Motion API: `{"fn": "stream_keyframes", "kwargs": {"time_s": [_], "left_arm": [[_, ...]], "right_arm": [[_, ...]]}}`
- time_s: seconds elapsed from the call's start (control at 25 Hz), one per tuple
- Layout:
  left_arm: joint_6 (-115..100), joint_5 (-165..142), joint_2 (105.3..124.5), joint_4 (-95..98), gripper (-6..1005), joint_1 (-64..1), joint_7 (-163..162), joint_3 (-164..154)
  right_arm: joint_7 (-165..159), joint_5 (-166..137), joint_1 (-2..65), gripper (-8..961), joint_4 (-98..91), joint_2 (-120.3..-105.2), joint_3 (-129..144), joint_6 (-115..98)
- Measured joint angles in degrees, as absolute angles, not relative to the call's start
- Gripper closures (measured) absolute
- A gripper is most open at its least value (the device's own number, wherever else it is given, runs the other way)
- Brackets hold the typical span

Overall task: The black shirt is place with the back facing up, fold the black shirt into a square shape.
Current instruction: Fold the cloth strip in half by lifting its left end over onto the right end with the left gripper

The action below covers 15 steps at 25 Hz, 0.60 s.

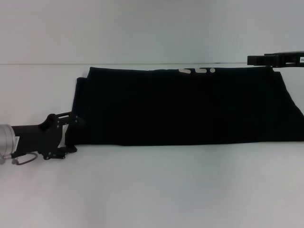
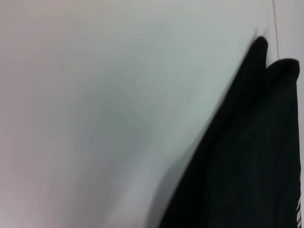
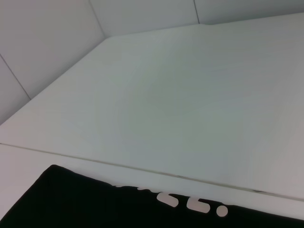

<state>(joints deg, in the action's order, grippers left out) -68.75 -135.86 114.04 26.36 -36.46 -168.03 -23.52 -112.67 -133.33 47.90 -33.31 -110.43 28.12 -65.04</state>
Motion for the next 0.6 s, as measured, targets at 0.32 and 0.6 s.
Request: {"fn": "stream_keyframes", "kwargs": {"time_s": [0.32, 0.6], "left_arm": [[-66.6, -135.9, 113.71, 26.8, 251, -37.0, -166.9, -23.9], [-67.0, -136.1, 113.58, 26.6, 266, -37.8, -165.3, -24.3]], "right_arm": [[-112.7, -133.3, 47.9, 253, -33.3, -110.48, 28.1, -65.2], [-112.7, -133.3, 47.9, 252, -33.3, -110.48, 28.1, -65.4]]}}
